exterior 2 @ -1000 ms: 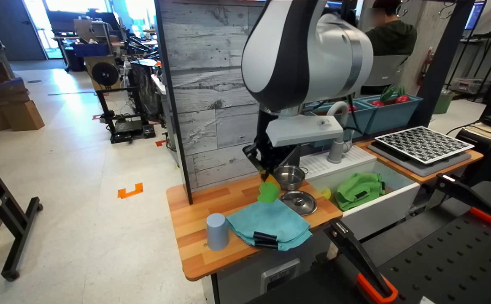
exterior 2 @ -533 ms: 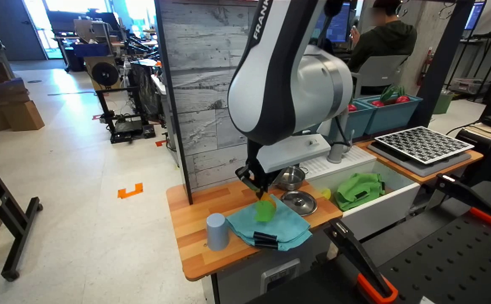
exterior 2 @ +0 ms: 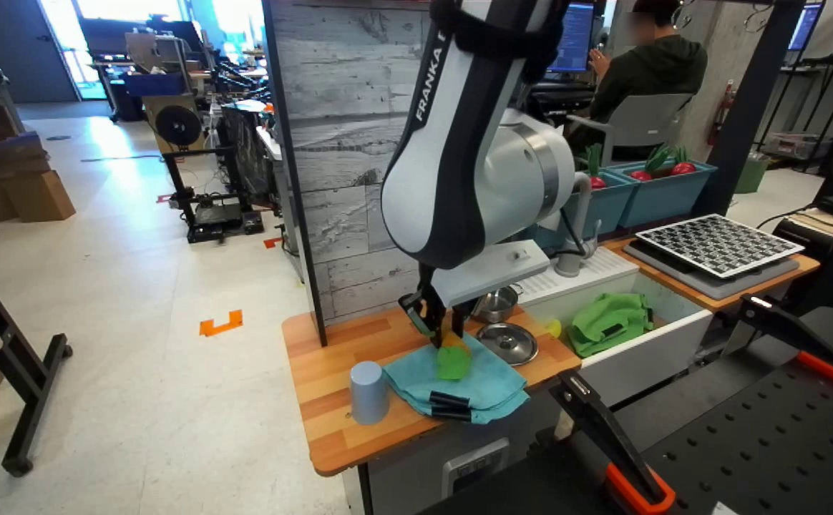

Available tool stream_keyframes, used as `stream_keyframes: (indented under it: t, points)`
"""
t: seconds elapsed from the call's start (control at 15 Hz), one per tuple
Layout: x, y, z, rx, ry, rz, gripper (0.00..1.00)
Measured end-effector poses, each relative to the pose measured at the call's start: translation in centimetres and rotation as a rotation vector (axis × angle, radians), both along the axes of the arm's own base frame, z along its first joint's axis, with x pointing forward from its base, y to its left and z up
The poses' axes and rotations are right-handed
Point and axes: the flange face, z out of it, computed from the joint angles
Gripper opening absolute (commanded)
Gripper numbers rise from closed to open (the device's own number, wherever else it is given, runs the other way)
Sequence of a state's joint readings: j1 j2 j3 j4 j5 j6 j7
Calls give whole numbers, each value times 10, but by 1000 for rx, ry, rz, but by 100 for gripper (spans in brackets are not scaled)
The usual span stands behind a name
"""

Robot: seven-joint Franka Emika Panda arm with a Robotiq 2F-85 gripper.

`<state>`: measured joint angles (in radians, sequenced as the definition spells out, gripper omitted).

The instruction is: Remove the orange object from the silver bowl and put it on the blue cloth

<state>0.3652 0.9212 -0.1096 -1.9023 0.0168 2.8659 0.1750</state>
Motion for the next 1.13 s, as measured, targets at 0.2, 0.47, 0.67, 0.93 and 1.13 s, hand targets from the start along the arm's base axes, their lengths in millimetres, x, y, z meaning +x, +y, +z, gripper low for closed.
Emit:
stream_keyframes:
  t: [0.2,0.47,0.67,0.93,1.13]
  points:
    - [5,1,-2,-9,11,-7,91]
    - [9,1,6,-8,12,-21,100]
    - [11,2,26,1,-6,-25,100]
    - [5,1,68,12,-31,-18,100]
    - [0,0,79,12,-32,-14,100]
